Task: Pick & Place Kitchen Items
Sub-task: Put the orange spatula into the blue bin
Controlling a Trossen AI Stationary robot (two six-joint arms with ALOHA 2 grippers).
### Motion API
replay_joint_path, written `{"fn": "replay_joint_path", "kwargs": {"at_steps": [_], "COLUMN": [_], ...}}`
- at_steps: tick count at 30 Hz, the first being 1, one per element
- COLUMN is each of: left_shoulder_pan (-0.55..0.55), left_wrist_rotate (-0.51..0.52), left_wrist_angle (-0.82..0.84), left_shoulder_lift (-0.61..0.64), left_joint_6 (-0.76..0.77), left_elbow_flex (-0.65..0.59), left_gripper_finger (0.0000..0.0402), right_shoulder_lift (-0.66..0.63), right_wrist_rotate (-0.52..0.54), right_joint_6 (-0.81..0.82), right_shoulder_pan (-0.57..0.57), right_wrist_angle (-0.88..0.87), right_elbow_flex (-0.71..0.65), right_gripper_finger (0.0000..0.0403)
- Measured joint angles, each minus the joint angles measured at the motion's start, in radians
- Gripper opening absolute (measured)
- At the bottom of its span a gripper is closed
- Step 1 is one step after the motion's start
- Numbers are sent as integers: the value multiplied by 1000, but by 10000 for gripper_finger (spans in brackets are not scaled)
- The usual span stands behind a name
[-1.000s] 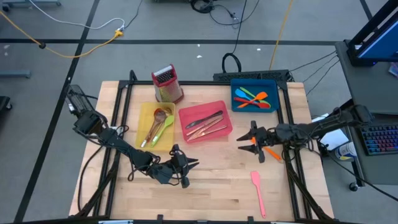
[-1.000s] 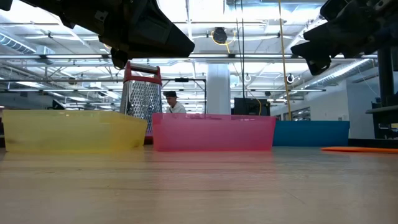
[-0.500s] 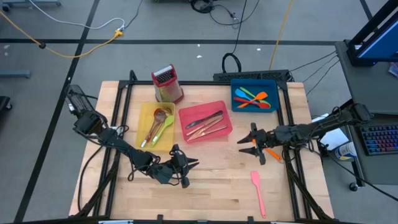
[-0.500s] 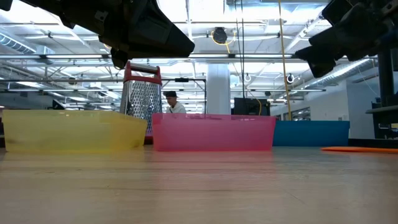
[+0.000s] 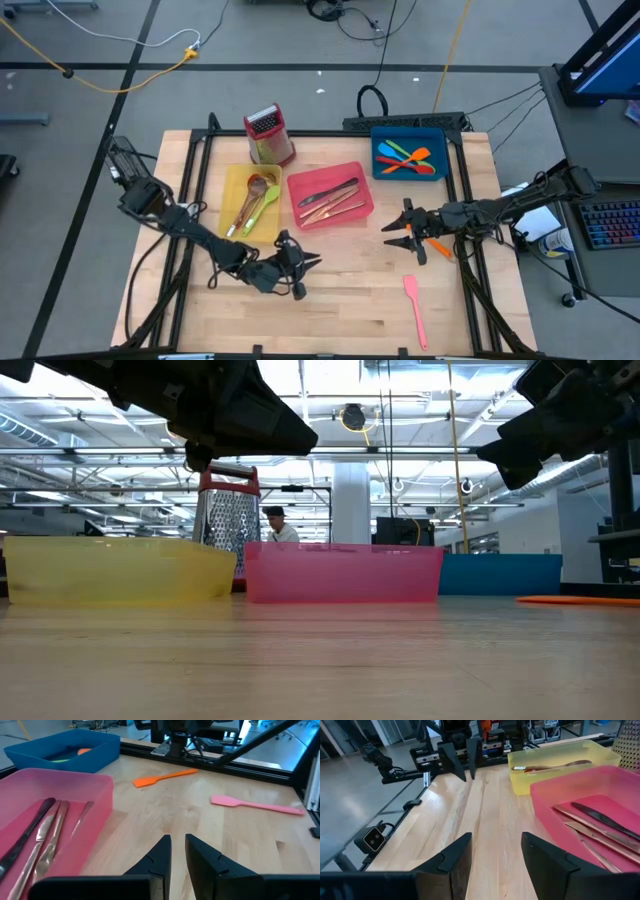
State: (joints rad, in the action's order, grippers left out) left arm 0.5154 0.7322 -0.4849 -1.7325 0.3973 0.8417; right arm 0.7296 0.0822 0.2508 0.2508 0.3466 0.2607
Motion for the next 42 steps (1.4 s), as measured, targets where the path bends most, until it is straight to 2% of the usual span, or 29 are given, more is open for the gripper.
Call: {"fn": "replay_joint_path", "kwargs": {"at_steps": [11,17,23,30,36,42], "left_shoulder_pan": [-110,-167,-202,-225,-248,-256], "left_wrist_rotate": [1,-2,-21,-184,-193,-200], "left_wrist_angle": [11,11,9,9,12,19], "left_shoulder_lift": [0,0,0,0,0,0], "left_joint_6": [-2,-18,35,103,163,121], "left_elbow_flex": [0,0,0,0,0,0], "left_gripper_finger": [56,56,56,56,56,56], "right_shoulder_lift": [0,0,-1,-38,-35,19], "right_wrist_rotate": [0,27,23,23,58,74], "right_joint_6": [25,47,80,40,-20,124], "right_shoulder_pan": [0,-1,-1,-1,36,94], "right_wrist_angle": [-4,-81,-181,-238,-424,-692], "right_elbow_flex": [0,0,0,36,151,250], "right_gripper_finger": [164,164,164,164,164,164]}}
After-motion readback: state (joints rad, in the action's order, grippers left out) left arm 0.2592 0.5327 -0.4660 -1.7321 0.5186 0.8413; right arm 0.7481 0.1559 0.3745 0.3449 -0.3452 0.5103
